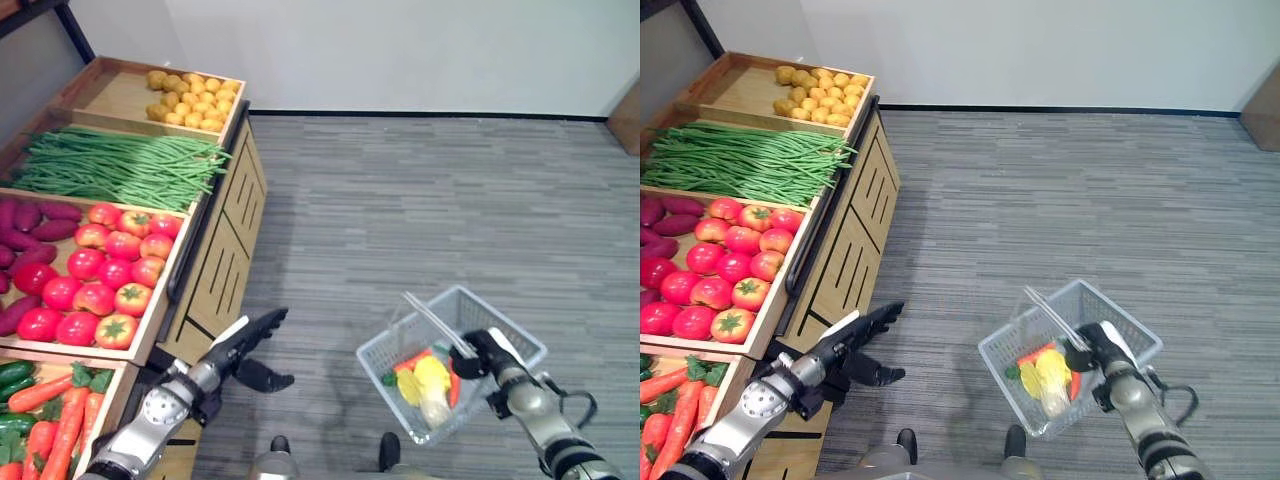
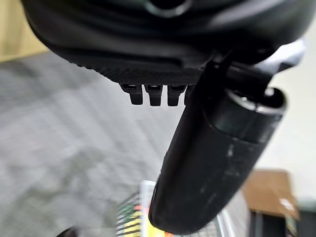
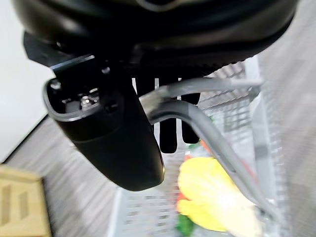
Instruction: Get the vegetables into the basket
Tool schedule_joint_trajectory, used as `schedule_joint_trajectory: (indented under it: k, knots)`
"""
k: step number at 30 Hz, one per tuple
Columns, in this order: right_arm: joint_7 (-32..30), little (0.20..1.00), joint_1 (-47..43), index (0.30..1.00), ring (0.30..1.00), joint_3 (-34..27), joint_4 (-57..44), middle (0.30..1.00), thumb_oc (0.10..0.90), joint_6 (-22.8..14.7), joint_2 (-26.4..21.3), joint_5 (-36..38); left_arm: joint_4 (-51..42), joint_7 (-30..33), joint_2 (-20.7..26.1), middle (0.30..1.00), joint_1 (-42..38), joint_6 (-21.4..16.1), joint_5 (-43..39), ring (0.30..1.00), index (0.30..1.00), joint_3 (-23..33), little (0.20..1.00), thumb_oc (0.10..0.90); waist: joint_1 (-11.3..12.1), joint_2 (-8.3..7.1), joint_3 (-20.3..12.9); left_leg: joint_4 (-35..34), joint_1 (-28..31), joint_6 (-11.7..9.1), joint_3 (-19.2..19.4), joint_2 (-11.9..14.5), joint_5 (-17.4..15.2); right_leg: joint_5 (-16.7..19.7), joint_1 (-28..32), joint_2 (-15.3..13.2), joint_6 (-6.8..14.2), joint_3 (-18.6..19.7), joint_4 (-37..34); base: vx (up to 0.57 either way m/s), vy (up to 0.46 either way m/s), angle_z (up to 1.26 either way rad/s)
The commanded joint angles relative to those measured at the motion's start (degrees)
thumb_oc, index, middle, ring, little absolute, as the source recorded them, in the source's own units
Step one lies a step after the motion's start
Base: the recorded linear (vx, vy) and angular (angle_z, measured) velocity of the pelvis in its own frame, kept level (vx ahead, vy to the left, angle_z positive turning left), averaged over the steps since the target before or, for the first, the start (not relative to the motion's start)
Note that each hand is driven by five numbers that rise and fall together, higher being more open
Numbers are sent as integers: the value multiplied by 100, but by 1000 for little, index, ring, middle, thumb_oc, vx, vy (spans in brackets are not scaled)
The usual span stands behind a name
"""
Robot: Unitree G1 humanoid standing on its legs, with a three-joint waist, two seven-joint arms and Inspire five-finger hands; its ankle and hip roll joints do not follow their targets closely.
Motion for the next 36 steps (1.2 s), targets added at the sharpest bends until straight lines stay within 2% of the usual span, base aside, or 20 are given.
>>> schedule_joint_trajectory:
  k: [1, 4, 5, 7, 8, 11, 16, 23, 24, 25, 33, 36]
  knots:
    - [-317, 300, -596, 300, 300, -295, -193, 300, 400, -551, -245, 216, 136, 62, -106, 1000, -478, -310, 148, 1000, 1000, -28, 1000, 900, 67, -234, -388, 15, -130, -89, 10, -83, -122, -280, 170, -322, 320, -324, 72, -36, -11, 16]
    - [-297, 300, -430, 300, 300, -360, 552, 300, 400, -496, -149, 275, 1475, 222, -737, 1000, -458, -167, 286, 1000, 1000, 214, 1000, 900, 38, -247, -402, 15, -151, -78, 12, -83, -104, -269, 141, -320, 310, -322, 90, -35, -8, 4]
    - [-288, 300, -365, 300, 300, -353, 1196, 300, 400, -471, -19, 333, 3035, 660, -1366, 1000, -639, -4, 431, 1000, 1000, 621, 1000, 900, 1, -252, -409, 15, -160, -74, 30, -84, -83, -258, 113, -307, 297, -307, 110, -33, -12, 1]
    - [-289, 300, -320, 300, 300, -386, 1546, 300, 400, -419, 153, 494, 3808, 1071, -1690, 1000, -865, 71, 621, 1000, 1000, 915, 1000, 900, -29, -265, -424, 15, -173, -77, 30, -79, -75, -248, 92, -303, 283, -293, 116, -18, -7, 2]
    - [-289, 300, -330, 300, 300, -382, 1556, 300, 400, -424, 150, 497, 3826, 1077, -1699, 1000, -877, 61, 625, 1000, 1000, 918, 1000, 900, -32, -262, -421, 15, -174, -77, 29, -79, -75, -249, 91, -303, 284, -293, 117, 0, 0, 0]
    - [-230, 300, -207, 300, 300, -466, 2120, 300, 400, -395, 448, 842, 4826, 1344, -1925, 1000, -1025, 169, 1047, 1000, 1000, 1248, 1000, 900, -71, -277, -447, 15, -176, -89, 58, -65, -72, -242, 76, -276, 265, -272, 105, -6, -10, -2]
    - [-115, 300, 72, 300, 300, -780, 2600, 300, 400, -379, 719, 1499, 5232, 1492, -1979, 1000, -984, 224, 1529, 1000, 1000, 1356, 1000, 900, -110, -282, -464, 15, -163, -118, 100, -41, -73, -241, 82, -251, 253, -246, 88, -1, -3, -1]
    - [-28, 300, 403, 300, 300, -770, 2877, 300, 400, -295, 888, 1401, 5388, 1547, -2065, 1000, -841, 274, 1890, 1000, 1000, 1296, 1000, 900, -161, -278, -469, 15, -184, -144, 134, 6, -49, -220, 43, -219, 247, -233, 79, -7, -15, -6]
    - [0, 525, 439, 525, 525, -771, 2894, 525, 561, -274, 907, 1399, 5401, 1546, -2087, 1000, -826, 266, 1898, 1000, 1000, 1299, 1000, 900, -170, -279, -467, 15, -185, -147, 142, 10, -47, -219, 40, -216, 246, -232, 76, -8, -18, -7]
    - [118, 1000, 516, 1000, 1000, -717, 2942, 1000, 900, -237, 972, 1381, 5407, 1511, -2132, 1000, -810, 274, 1893, 1000, 1000, 1289, 1000, 900, -191, -291, -462, 15, -185, -154, 166, 19, -42, -213, 27, -204, 249, -226, 69, -12, -22, -6]
    - [479, 1000, 727, 1000, 1000, -505, 2990, 1000, 900, -162, 1204, 1330, 5430, 1411, -2208, 1000, -751, 289, 1919, 1000, 1000, 1213, 1000, 900, -224, -340, -461, 15, -190, -172, 231, 69, -18, -199, -19, -158, 233, -165, 65, -4, -11, -3]
    - [751, 1000, 886, 1000, 1000, -268, 3142, 1000, 900, -42, 1371, 1007, 5509, 1339, -2234, 1000, -722, 358, 1822, 1000, 1000, 1294, 1000, 900, -228, -370, -479, 15, -185, -175, 213, 78, -23, -226, 6, -147, 224, -200, 72, 1, -11, -3]
